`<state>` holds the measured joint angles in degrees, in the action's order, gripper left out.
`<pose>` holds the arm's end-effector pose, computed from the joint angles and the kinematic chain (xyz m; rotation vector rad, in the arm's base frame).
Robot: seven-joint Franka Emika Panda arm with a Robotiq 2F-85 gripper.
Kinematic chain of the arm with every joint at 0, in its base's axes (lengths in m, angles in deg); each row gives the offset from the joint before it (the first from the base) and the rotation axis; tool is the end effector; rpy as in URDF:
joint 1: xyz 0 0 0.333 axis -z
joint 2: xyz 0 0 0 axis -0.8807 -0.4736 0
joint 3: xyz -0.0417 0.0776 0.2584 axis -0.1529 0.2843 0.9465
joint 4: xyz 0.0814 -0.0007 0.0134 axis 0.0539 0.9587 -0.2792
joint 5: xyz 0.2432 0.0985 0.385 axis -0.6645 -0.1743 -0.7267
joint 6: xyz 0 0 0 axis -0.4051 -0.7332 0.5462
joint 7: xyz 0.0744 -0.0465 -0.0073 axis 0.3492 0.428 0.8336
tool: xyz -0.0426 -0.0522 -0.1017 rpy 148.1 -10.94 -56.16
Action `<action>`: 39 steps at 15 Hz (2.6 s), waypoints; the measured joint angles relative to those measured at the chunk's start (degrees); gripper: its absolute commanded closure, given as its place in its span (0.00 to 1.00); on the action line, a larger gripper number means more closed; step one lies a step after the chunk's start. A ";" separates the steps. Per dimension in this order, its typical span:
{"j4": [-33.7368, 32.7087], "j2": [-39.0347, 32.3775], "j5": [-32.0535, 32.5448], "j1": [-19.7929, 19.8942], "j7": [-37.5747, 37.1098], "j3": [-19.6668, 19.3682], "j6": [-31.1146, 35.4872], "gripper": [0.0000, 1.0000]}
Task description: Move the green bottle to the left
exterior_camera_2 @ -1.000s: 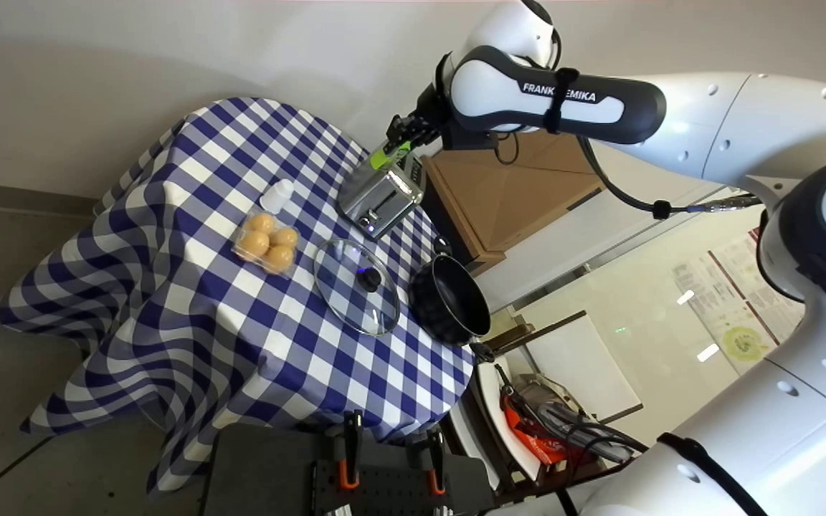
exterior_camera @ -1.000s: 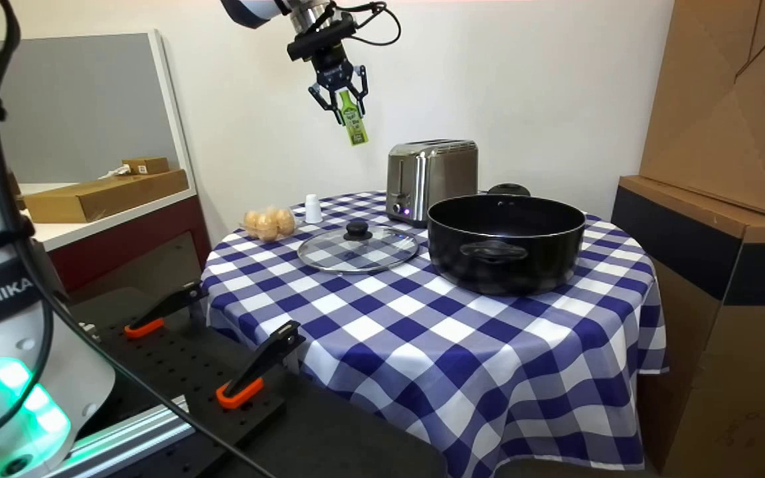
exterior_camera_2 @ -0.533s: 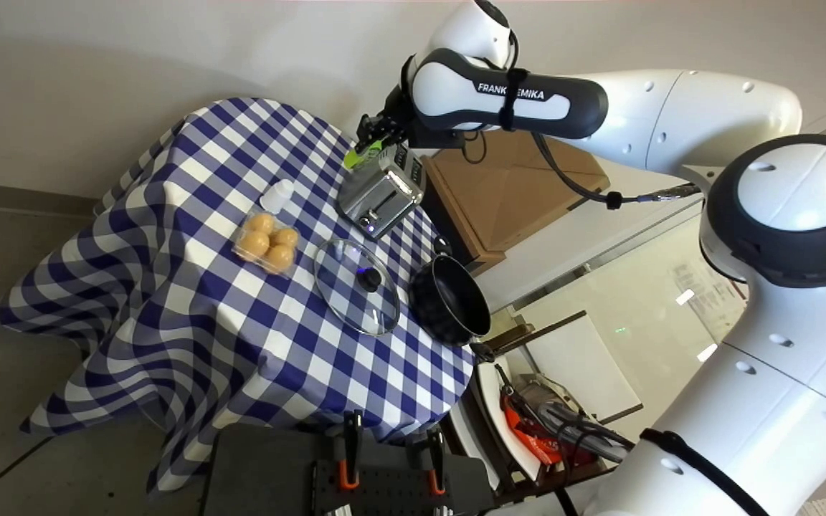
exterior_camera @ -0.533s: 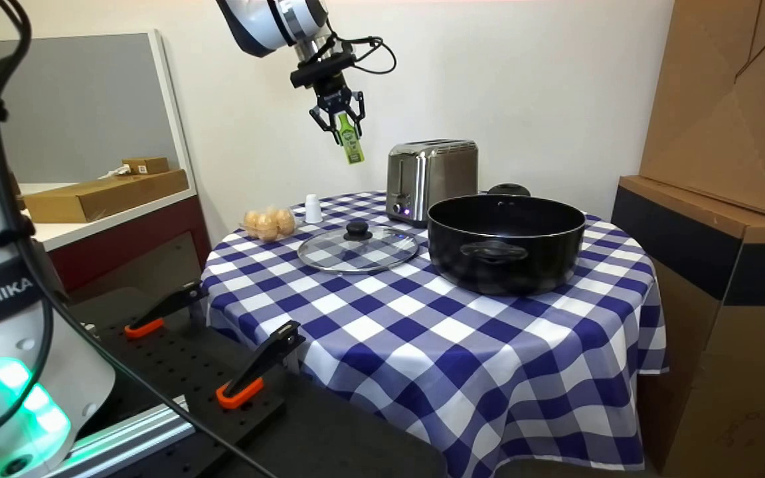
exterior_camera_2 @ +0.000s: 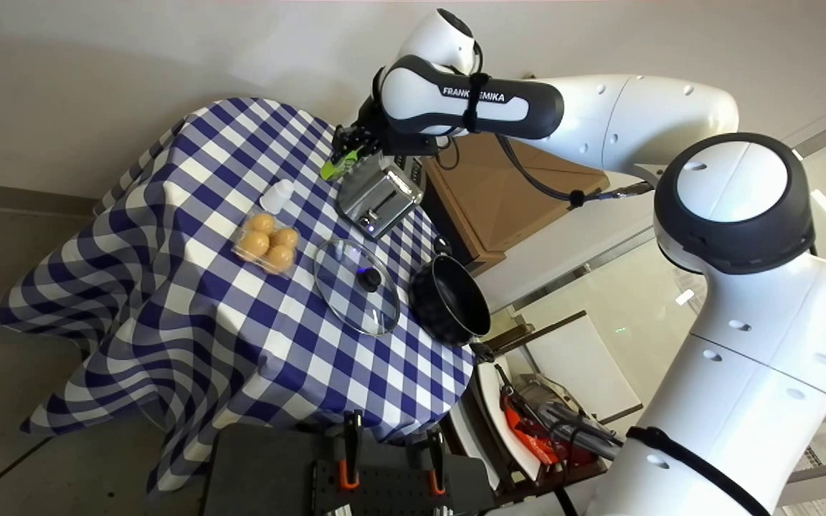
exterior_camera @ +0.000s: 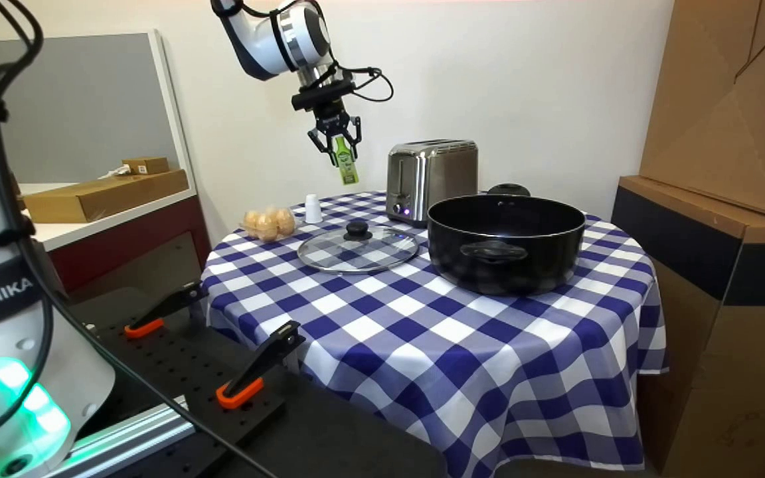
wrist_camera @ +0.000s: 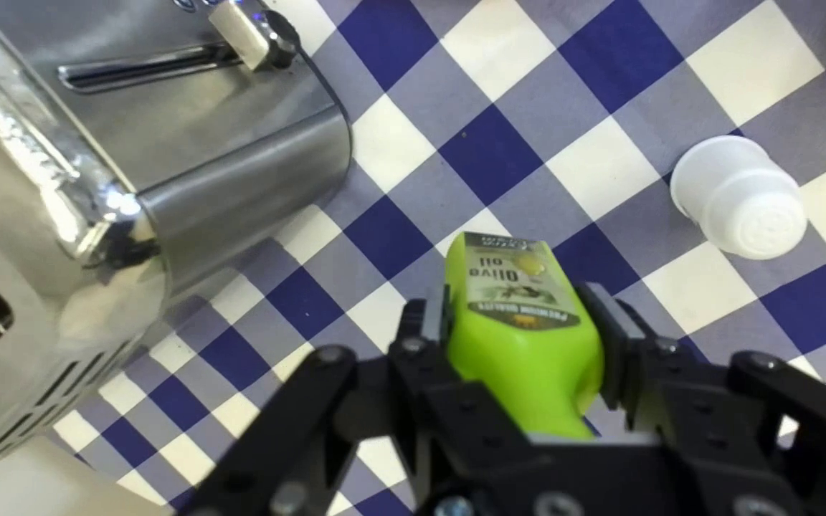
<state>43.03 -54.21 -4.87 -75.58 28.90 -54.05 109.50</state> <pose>0.6957 0.2328 0.1728 2.7700 0.8589 0.1909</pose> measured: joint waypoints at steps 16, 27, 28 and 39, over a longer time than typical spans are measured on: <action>-6.05 -8.13 0.15 -3.90 1.21 -0.73 -2.49 0.79; -12.14 -12.02 -4.08 -3.55 6.53 -0.19 -7.40 0.79; -12.68 -12.26 -4.56 -3.48 7.04 -0.11 -7.91 0.79; -15.26 -15.41 -4.82 -3.56 7.95 -0.02 -9.03 0.79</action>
<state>27.77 -69.62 -9.69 -79.14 36.85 -54.07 100.47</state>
